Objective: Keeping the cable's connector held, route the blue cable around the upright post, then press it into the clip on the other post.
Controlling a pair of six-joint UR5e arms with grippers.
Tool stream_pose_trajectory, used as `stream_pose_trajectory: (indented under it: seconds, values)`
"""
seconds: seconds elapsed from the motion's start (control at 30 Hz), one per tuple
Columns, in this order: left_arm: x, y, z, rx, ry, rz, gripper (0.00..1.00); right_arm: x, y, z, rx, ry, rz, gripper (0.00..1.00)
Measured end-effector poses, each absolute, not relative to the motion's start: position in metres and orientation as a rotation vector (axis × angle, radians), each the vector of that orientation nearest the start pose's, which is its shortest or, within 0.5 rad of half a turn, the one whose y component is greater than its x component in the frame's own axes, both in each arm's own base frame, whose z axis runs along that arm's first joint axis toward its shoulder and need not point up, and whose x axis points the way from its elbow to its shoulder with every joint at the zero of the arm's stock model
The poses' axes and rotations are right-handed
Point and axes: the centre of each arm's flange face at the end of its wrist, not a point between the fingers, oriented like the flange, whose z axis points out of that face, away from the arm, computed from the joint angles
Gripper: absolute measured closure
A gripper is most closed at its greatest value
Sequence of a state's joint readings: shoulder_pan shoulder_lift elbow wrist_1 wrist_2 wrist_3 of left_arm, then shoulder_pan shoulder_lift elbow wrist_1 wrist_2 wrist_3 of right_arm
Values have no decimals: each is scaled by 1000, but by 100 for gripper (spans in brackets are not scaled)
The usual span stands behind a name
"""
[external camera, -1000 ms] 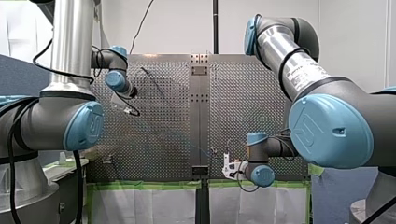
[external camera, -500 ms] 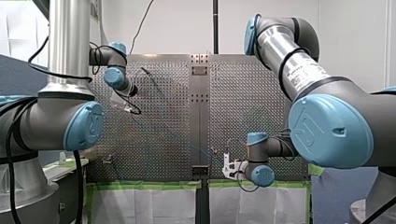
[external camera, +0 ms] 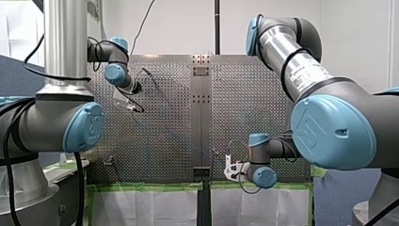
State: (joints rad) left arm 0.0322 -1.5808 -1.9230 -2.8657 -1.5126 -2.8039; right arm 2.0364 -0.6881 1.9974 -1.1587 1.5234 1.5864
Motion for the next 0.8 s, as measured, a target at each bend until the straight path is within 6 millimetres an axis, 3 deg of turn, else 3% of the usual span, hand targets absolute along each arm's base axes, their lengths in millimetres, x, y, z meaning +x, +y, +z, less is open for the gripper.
stream_pose_trajectory:
  seconds: [0.33, 0.8]
  values:
    - [450, -123, 363, -971, 1425, -909, 0, 354, -397, -60, 1706, -1023, 1489, 100]
    - [408, -125, 412, -861, 1420, -795, 0, 354, -398, -59, 1703, -1025, 1493, 100]
